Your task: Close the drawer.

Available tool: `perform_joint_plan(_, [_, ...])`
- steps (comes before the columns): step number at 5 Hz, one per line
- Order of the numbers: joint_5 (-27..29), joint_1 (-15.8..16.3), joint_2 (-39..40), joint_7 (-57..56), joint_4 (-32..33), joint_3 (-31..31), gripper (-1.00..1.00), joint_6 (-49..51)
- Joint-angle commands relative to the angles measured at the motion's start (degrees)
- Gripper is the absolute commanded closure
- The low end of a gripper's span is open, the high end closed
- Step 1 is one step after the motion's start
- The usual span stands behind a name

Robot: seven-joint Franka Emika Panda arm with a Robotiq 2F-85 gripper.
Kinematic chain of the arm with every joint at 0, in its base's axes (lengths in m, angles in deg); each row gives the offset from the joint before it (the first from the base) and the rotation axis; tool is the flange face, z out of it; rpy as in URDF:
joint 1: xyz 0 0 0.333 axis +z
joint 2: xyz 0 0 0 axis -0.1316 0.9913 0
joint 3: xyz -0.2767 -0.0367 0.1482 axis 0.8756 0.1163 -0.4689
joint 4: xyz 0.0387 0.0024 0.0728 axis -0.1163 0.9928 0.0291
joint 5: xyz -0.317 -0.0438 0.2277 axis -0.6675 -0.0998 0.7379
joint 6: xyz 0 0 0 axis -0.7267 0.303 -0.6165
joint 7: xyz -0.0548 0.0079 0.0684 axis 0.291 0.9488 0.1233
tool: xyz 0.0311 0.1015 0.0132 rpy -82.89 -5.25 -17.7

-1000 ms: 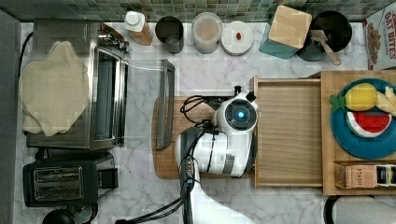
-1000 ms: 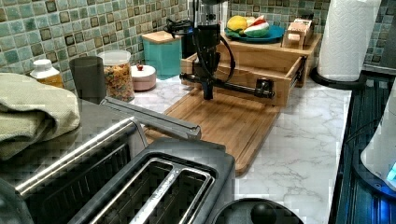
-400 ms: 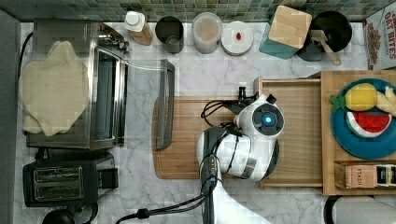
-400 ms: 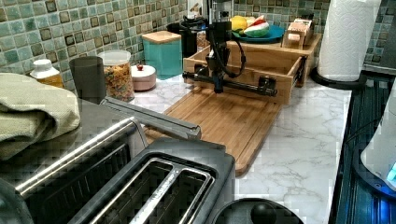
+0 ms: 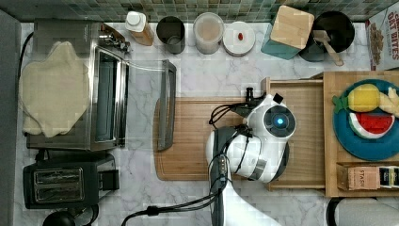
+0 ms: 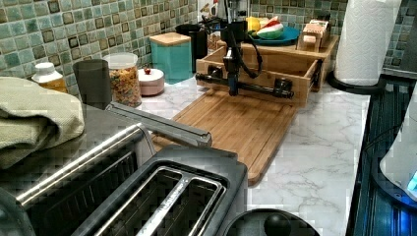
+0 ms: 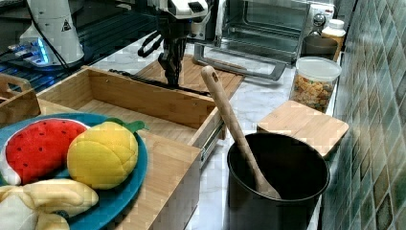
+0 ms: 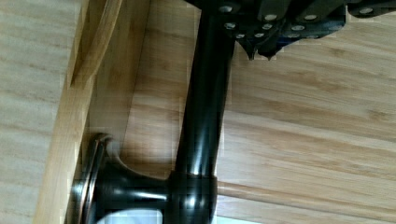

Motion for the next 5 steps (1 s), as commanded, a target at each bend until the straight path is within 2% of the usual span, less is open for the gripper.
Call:
perform_joint_plan(1, [-3.67, -13.89, 5.59, -13.25, -15.82, 12.26, 1.0, -1.76])
perform_joint_plan(2, [-5.6, -15.51, 6.28, -14.17, -17.11, 13.18, 1.0, -5.01])
perform_joint_plan(3, [-8.11, -15.14, 6.92, -10.45, -16.63, 14.55, 1.0, -9.64])
perform_joint_plan(4, [-6.66, -17.64, 5.5, -11.99, -17.66, 11.99, 1.0, -2.71])
perform_joint_plan(5, [-5.79, -15.75, 5.67, -12.56, -17.66, 13.97, 1.0, -2.74])
